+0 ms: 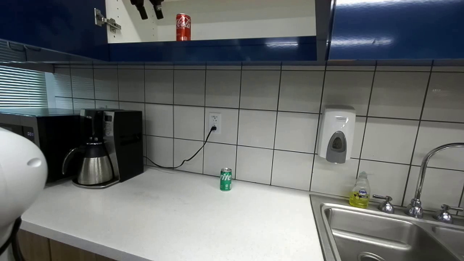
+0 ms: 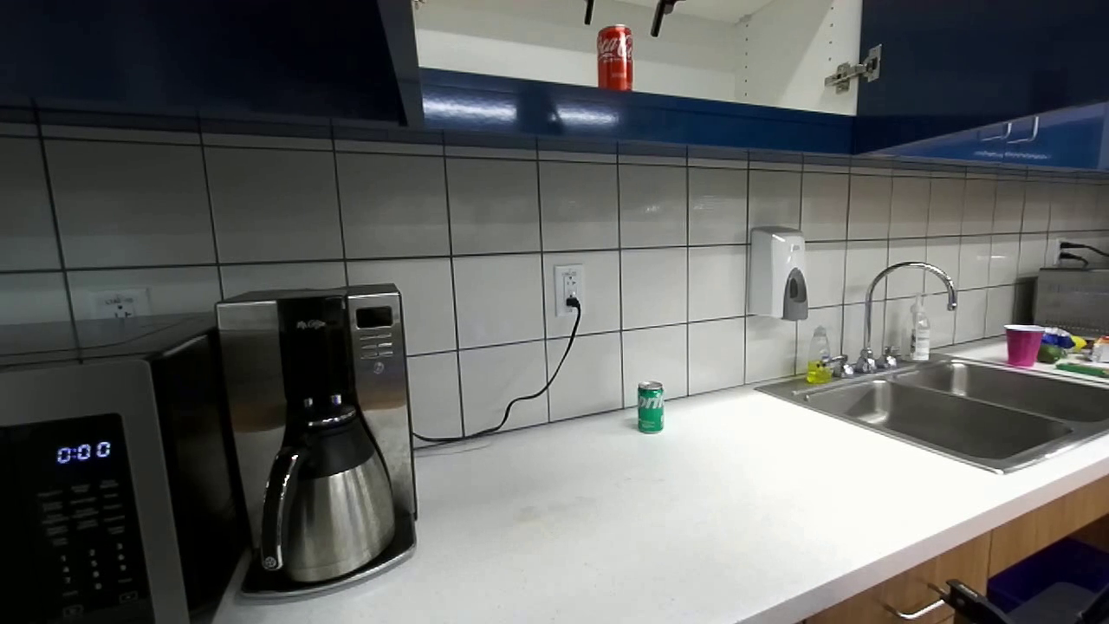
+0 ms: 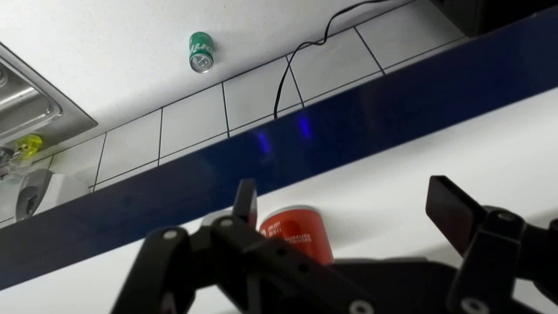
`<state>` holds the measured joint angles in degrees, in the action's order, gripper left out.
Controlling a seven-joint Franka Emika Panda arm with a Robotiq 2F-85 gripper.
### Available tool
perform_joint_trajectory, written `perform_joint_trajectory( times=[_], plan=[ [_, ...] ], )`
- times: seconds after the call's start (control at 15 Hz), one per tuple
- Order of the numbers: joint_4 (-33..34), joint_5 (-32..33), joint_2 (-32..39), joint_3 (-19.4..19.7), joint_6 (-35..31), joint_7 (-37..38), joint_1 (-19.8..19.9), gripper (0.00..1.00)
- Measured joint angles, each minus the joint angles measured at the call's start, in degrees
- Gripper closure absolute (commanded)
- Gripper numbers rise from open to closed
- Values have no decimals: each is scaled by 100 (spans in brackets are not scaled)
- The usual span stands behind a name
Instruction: Put the red can in the open upper cabinet.
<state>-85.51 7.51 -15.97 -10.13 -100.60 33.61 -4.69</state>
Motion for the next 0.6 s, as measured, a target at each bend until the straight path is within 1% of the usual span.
perform_joint_trajectory(
  times=[0.27,0.6],
  plan=[
    [-1319,-312,-745,1,-350,-76,-100,0],
    [-2990,-748,-1533,-3,-1089,-327,-148,0]
  ],
)
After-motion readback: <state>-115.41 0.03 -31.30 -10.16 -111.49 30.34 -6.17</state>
